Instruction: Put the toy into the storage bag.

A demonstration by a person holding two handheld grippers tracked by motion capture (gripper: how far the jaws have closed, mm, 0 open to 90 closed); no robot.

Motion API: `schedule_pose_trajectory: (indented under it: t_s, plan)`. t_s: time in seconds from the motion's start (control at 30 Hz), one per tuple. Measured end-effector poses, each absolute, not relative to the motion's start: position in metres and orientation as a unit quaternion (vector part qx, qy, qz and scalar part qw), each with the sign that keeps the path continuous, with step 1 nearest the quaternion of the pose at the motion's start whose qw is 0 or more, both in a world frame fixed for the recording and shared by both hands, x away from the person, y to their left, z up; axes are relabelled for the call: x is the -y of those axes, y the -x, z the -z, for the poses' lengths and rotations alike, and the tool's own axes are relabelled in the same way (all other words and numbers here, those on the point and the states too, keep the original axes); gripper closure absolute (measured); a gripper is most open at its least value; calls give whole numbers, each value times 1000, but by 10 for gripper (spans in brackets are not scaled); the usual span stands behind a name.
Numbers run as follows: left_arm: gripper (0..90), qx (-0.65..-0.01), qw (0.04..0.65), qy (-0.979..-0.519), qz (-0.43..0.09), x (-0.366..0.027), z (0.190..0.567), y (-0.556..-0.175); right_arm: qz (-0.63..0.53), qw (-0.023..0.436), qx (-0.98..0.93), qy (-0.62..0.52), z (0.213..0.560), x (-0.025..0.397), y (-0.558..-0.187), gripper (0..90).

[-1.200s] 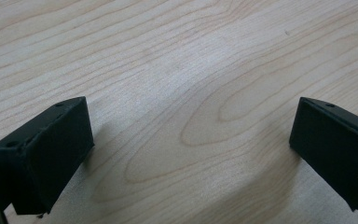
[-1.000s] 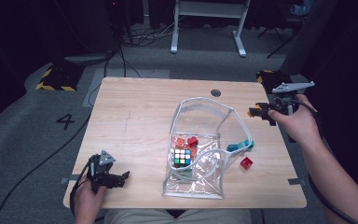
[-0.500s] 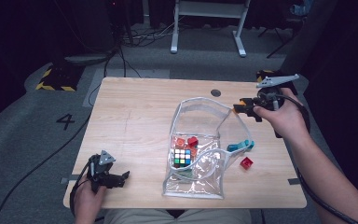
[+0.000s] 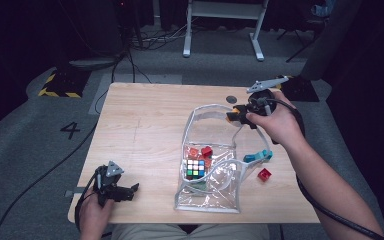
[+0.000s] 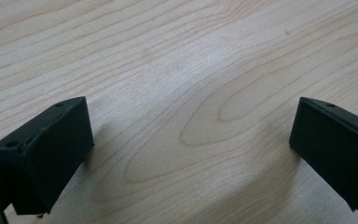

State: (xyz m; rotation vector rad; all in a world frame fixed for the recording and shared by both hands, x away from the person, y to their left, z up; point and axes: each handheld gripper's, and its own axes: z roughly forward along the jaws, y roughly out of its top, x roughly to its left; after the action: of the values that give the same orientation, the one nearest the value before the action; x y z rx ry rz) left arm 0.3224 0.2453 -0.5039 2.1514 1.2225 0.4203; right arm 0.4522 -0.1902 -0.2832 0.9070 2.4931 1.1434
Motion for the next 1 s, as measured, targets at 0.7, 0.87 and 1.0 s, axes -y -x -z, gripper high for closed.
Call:
schedule_pose_trajectory:
  t_s: [0.7,0.87,1.0]
  plan:
    - [0,-463,309,-815,-159,-245,504,-322,-380,127,-864,-305,306,150,-477,592]
    - [0,-463,311,-815,-159,-245,504,-322,-375,126,-862,-316,313,147,-483,592]
    - [0,-463,311,-815,-159,-245,504,-322,-370,131,-865,-314,318,143,-485,592]
